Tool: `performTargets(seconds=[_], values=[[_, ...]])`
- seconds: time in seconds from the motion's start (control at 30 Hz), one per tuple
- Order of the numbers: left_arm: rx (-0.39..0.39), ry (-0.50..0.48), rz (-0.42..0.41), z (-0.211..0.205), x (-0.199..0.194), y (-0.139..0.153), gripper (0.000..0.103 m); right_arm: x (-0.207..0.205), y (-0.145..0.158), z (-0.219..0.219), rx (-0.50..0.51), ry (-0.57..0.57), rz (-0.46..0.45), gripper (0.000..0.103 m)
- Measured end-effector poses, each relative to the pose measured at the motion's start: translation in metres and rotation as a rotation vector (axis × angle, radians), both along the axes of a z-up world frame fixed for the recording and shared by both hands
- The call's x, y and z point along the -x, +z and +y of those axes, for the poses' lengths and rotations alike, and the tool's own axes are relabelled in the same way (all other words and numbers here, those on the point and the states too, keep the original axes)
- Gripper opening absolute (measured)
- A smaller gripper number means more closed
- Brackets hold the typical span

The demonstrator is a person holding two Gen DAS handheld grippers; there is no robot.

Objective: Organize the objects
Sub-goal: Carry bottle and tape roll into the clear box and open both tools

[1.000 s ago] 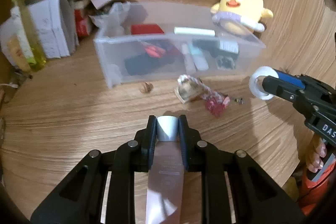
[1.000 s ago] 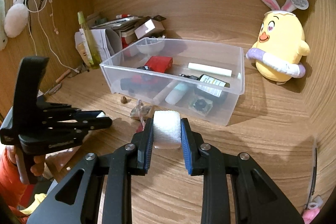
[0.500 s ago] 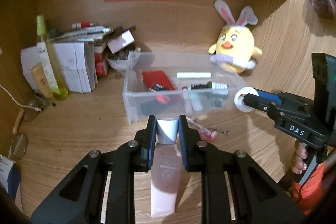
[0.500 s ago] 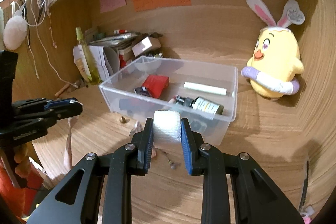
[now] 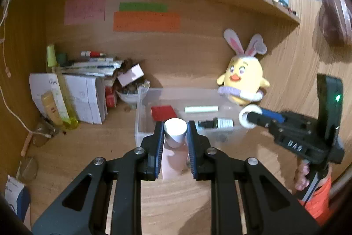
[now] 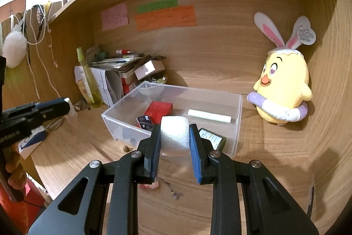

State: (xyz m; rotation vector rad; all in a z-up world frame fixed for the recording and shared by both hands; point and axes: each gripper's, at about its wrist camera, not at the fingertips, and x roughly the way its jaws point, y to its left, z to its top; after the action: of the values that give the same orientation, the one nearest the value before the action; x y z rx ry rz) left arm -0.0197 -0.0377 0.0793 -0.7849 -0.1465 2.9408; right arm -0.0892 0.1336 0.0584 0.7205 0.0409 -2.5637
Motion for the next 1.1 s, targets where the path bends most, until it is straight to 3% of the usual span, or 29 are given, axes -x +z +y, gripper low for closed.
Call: performTargets(seconds=[0.63,0.9,1.1], values=[[-0.002,0.061,0.099,-0.002,0.045,0.054,0.02,0.037,0.012,-0.007,-0.021,-0.016,0.003,0.022],[-0.011,0.085,0.074,0.003,0.083,0.041,0.02,0.06,0.02,-0.021,-0.074,-0.018,0.015,0.022],[-0.094,0.04,0.029,0.006,0.111,0.025,0.02,0.083,0.004,-0.031,-0.117,-0.024,-0.03,0.022]])
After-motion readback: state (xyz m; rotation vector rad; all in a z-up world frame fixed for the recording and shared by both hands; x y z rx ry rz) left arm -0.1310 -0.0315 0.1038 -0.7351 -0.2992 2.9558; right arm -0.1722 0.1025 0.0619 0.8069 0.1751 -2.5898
